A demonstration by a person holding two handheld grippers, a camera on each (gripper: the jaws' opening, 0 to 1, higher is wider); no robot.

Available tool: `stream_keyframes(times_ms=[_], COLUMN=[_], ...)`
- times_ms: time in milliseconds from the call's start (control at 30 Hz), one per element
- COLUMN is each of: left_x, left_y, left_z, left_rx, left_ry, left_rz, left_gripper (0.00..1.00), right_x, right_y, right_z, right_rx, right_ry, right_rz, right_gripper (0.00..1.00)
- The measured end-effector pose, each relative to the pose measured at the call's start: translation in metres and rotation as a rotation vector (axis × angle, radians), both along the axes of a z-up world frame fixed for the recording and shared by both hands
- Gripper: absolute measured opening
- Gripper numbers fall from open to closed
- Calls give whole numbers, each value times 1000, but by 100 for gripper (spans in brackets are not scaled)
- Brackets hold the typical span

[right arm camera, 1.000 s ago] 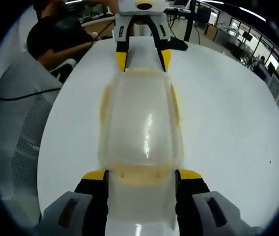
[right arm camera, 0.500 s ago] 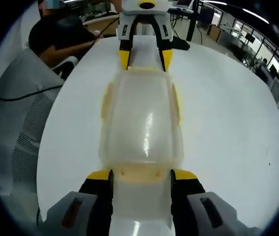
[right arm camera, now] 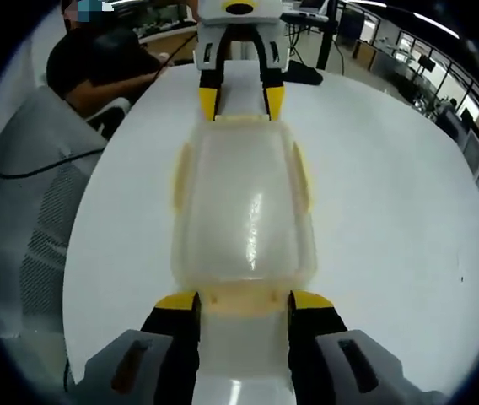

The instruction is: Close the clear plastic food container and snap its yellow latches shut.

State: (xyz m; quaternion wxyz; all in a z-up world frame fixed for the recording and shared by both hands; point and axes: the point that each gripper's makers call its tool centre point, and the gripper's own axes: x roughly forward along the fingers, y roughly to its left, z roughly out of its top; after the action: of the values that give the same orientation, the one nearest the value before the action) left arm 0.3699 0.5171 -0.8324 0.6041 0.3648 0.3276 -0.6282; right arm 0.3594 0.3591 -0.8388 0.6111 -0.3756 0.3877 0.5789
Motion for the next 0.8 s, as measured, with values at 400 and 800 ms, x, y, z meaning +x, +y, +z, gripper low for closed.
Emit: stream_keyframes(times_ms=[400, 800], left_x=[1, 1], left_y=[1, 3], left_z=[0, 2], left_rx=[35, -64], left_ry=[7, 5], left_rz=[7, 39], left_gripper=[40, 40], right_x=[1, 1], right_y=[0, 0], right_z=[1, 3], right_rx=[-20, 42], right_ry=[-1, 1], right_rz=[11, -11], right_gripper=[41, 41])
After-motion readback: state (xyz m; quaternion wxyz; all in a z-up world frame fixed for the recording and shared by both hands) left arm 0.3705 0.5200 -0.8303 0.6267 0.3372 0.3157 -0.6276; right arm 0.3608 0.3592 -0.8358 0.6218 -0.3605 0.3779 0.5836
